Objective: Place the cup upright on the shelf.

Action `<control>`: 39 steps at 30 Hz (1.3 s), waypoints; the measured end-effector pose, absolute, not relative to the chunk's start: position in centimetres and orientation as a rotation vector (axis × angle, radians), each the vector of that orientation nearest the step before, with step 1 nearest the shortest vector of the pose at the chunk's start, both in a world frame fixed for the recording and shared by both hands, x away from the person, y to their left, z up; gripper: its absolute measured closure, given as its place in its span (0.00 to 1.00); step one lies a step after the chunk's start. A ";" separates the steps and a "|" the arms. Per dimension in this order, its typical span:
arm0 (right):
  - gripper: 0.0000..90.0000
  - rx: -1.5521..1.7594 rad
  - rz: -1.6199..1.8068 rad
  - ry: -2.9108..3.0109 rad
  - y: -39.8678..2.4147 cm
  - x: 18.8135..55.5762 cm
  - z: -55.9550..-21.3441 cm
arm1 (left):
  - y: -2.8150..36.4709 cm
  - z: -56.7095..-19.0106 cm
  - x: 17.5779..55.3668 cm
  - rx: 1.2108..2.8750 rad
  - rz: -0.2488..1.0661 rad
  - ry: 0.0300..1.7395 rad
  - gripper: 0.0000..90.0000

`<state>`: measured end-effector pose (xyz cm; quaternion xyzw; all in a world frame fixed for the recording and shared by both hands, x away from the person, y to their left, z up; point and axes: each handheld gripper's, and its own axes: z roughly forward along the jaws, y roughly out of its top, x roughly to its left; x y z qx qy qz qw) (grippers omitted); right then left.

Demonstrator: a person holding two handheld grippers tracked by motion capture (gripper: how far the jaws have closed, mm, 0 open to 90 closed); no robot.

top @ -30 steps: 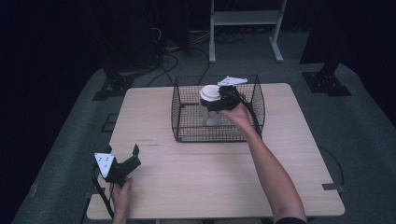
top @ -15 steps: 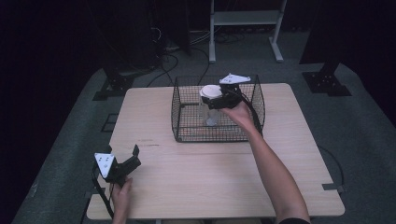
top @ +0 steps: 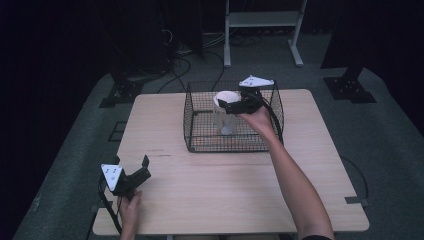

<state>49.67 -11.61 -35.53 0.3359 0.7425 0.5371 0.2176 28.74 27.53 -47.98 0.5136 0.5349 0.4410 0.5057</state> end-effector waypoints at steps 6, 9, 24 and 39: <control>0.00 0.950 1.505 2.041 -12.4 49.2 -34.6 | 27.5 -48.0 28.7 1.240 1.064 1.289 0.00; 0.00 0.944 1.509 2.033 -12.6 48.8 -34.2 | 27.5 -48.0 28.7 1.242 1.065 1.290 0.00; 0.00 0.872 1.527 2.043 -13.2 46.7 -32.3 | 27.4 -48.0 28.7 1.250 1.073 1.288 0.00; 0.00 0.853 1.512 2.057 -14.3 45.1 -32.2 | 27.4 -48.0 28.8 1.251 1.073 1.286 0.00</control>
